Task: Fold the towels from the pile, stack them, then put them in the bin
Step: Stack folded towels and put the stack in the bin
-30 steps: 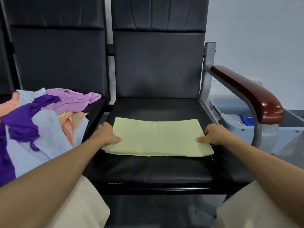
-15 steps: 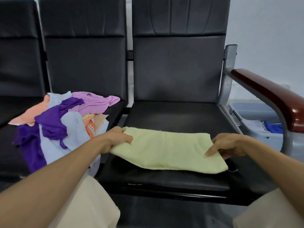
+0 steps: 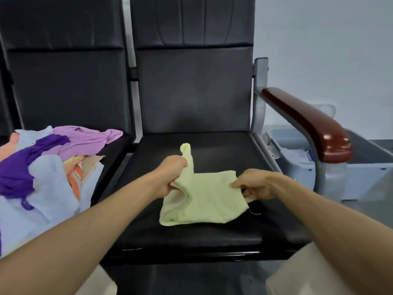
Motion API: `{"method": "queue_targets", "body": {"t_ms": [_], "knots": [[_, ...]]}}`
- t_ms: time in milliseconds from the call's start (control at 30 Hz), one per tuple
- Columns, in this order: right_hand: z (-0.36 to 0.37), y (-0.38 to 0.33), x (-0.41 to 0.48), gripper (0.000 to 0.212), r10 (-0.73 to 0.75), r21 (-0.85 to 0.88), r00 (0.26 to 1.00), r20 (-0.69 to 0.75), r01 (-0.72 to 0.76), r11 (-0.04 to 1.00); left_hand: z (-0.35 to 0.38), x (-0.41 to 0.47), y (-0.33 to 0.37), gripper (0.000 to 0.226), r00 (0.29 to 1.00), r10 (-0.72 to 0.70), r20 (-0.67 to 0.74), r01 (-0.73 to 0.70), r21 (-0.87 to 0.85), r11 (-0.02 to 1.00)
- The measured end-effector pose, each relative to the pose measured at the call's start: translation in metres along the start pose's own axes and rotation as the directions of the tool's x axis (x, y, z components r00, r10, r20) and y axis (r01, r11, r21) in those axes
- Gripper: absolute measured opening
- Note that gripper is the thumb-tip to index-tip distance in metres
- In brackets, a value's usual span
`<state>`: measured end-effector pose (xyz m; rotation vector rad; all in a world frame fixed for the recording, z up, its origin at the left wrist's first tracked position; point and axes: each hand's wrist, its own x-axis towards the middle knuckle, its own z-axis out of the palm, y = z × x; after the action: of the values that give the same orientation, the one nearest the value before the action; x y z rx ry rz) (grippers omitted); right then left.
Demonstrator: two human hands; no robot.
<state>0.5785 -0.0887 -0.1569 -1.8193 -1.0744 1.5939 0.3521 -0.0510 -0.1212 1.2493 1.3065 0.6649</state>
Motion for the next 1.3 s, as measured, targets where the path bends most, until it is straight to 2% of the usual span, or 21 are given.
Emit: {"method": "queue_targets", "body": {"t_ms": [167, 333, 433, 533, 633, 733, 800, 833, 900, 967, 1033, 1100, 1133, 1200, 1233, 1300], "knots": [[-0.001, 0.002, 0.0, 0.027, 0.0, 0.019, 0.999, 0.046, -0.001, 1.0, 0.052, 0.002, -0.009, 0.017, 0.99, 0.041, 0.133, -0.063, 0.169, 0.984], [0.004, 0.001, -0.001, 0.022, -0.004, -0.003, 0.998, 0.06, 0.004, 1.0, 0.076, 0.006, -0.021, 0.022, 0.959, 0.014, 0.284, -0.069, 0.185, 0.98], [0.007, 0.0, -0.002, 0.026, 0.002, -0.052, 0.998, 0.058, 0.001, 0.999, 0.071, 0.001, -0.022, 0.029, 0.931, -0.021, 0.365, -0.038, 0.154, 0.987], [0.011, -0.002, -0.001, 0.033, 0.009, -0.054, 1.0, 0.019, -0.008, 0.998, 0.045, 0.0, -0.017, 0.022, 0.939, 0.063, 0.339, -0.129, 0.175, 0.976], [0.022, -0.007, -0.001, 0.048, -0.022, -0.124, 0.989, -0.145, 0.003, 0.992, 0.013, 0.001, -0.017, 0.025, 0.945, 0.196, 0.261, -0.278, 0.327, 0.903], [0.037, -0.013, 0.007, 0.066, -0.089, -0.301, 0.961, -0.261, 0.007, 0.954, -0.021, 0.0, -0.023, 0.029, 0.954, 0.22, 0.202, -0.288, 0.427, 0.857], [0.049, -0.014, 0.014, 0.077, -0.147, -0.494, 0.945, -0.291, -0.017, 0.869, -0.035, -0.001, -0.022, 0.025, 0.955, 0.209, 0.212, -0.294, 0.569, 0.768], [0.056, -0.014, 0.014, 0.077, -0.187, -0.583, 0.93, -0.315, -0.034, 0.812, -0.039, -0.001, -0.02, 0.023, 0.95, 0.217, 0.223, -0.31, 0.627, 0.714], [0.07, -0.016, 0.013, 0.065, -0.281, -0.657, 0.889, -0.361, -0.03, 0.753, -0.044, -0.001, -0.017, 0.021, 0.948, 0.22, 0.228, -0.317, 0.658, 0.683], [0.083, -0.02, 0.011, 0.055, -0.348, -0.638, 0.865, -0.362, 0.042, 0.769, -0.046, 0.0, -0.018, 0.026, 0.955, 0.203, 0.214, -0.295, 0.676, 0.676], [0.095, -0.028, 0.005, 0.052, -0.404, -0.591, 0.861, -0.311, 0.157, 0.791, -0.051, 0.003, -0.026, 0.033, 0.958, 0.218, 0.186, -0.282, 0.745, 0.605], [0.103, -0.042, -0.004, 0.045, -0.479, -0.523, 0.827, -0.294, 0.28, 0.805, -0.057, 0.007, -0.03, 0.035, 0.938, 0.324, 0.123, -0.286, 0.803, 0.523], [0.108, -0.05, -0.01, 0.039, -0.514, -0.467, 0.801, -0.307, 0.343, 0.815, -0.06, 0.009, -0.031, 0.034, 0.918, 0.389, 0.077, -0.292, 0.796, 0.531], [0.116, -0.07, -0.024, 0.028, -0.561, -0.333, 0.762, -0.323, 0.464, 0.821, -0.065, 0.008, -0.026, 0.035, 0.889, 0.456, -0.044, -0.305, 0.685, 0.661], [0.12, -0.08, -0.031, 0.027, -0.571, -0.256, 0.755, -0.322, 0.511, 0.821, -0.068, 0.009, -0.024, 0.039, 0.895, 0.433, -0.106, -0.293, 0.592, 0.75], [0.128, -0.099, -0.044, 0.028, -0.576, -0.098, 0.752, -0.321, 0.579, 0.81, -0.073, 0.008, -0.024, 0.051, 0.942, 0.288, -0.17, -0.206, 0.383, 0.9]]}}
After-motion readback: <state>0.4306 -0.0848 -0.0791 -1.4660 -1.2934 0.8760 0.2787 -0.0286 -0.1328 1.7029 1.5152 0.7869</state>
